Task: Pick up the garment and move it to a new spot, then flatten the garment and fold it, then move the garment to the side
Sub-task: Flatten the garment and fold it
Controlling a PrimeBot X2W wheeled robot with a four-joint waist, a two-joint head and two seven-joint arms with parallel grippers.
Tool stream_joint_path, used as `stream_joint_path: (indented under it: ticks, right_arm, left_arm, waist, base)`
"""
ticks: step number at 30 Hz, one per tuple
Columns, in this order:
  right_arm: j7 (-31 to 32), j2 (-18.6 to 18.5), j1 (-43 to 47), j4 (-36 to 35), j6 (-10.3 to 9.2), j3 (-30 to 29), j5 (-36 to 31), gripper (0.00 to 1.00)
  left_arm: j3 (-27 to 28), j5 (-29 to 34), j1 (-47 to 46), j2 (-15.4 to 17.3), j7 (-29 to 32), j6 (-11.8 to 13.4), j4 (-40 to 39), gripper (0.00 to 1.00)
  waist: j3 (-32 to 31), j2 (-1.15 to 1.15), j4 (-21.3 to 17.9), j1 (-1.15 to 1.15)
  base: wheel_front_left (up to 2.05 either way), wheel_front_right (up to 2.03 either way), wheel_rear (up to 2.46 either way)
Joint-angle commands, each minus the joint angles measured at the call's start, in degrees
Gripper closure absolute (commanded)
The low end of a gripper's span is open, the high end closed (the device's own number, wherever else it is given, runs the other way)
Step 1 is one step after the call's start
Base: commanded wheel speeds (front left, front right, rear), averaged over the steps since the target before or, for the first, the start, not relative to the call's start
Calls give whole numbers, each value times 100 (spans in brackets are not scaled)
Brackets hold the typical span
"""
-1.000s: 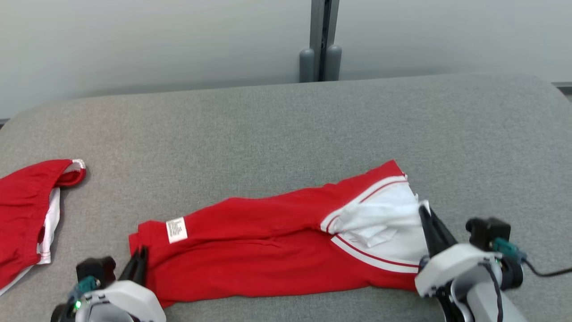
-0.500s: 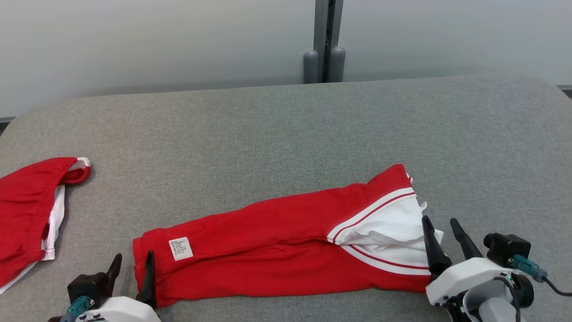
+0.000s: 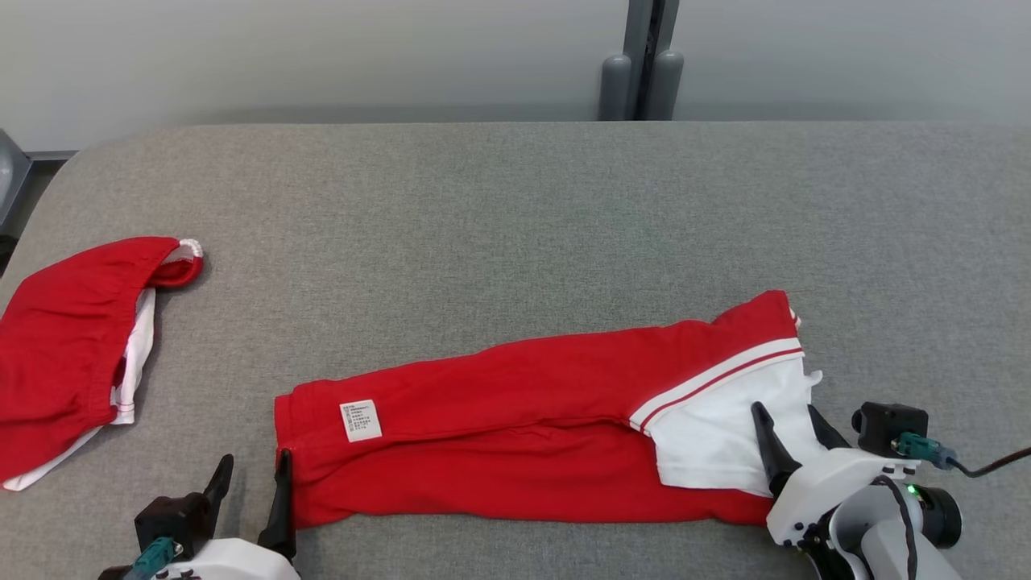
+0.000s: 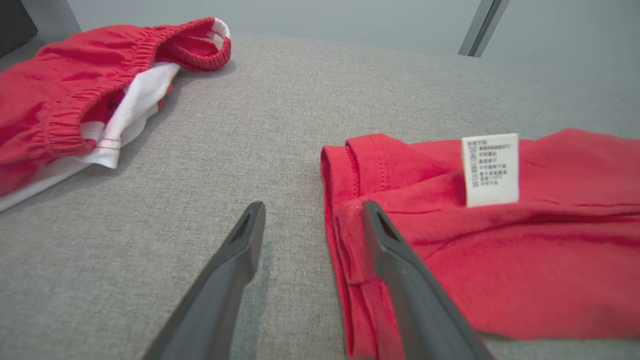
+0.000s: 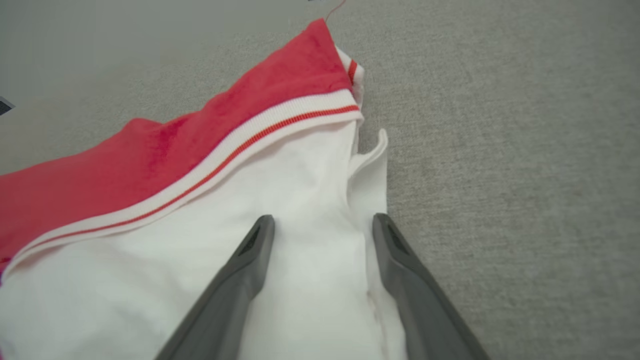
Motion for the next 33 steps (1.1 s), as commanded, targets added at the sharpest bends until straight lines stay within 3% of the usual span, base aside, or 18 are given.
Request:
stream_joint_path:
  ticks: [1, 2, 3, 4, 9, 15, 17, 20, 24, 33]
  right_arm:
    - [198, -1, 15, 214, 0, 127, 111, 0]
    - [261, 18, 21, 265, 1, 218, 202, 10]
    - [334, 30, 41, 325, 7, 295, 295, 83]
    - [343, 45, 61, 359, 7, 368, 383, 100]
    - [58, -4, -25, 470, -2, 301, 485, 100]
    - [-475, -107, -290, 669, -21, -432, 136, 100]
    - [-579, -102, -377, 539, -5, -758, -36, 100]
    - [-600, -72, -388, 278, -1, -798, -188, 100]
    - [-602, -19, -191, -212, 0, -290, -123, 100]
    - [-117, -29, 283, -1505, 0, 1848, 1100, 100]
  left_arm:
    - [45, 62, -116, -25, -10, -40, -12, 0]
    - [57, 83, -120, -34, -10, -60, -19, 0]
    - [70, 92, -126, -50, -10, -76, -23, 0]
    - [81, 115, -134, -62, -10, -76, -27, 0]
    - [133, 175, -159, -96, -10, -128, -17, 0]
    - [173, 243, -134, -160, -10, -189, 10, 0]
    - [196, 276, -111, -185, -10, -200, 23, 0]
    - [223, 281, -83, -216, -10, -222, 39, 0]
    - [165, 323, -49, -248, -10, -246, 75, 0]
    - [-165, 298, -230, -314, -10, -311, 63, 0]
  waist:
    - [38, 0, 85, 0]
    - [41, 0, 106, 0]
    - [44, 0, 121, 0]
    - [45, 0, 134, 0]
    - [49, 0, 141, 0]
    - [-4, 0, 77, 0]
    - [-46, 0, 16, 0]
    - [-88, 0, -63, 0]
    - [-200, 0, -107, 0]
    - [-298, 0, 235, 0]
  base:
    - [0, 0, 0]
    - [0, 0, 0]
    - [0, 0, 0]
    - [0, 0, 0]
    - [0, 0, 0]
    - [0, 0, 0]
    - [0, 0, 0]
    - [0, 0, 0]
    - [0, 0, 0]
    - [0, 0, 0]
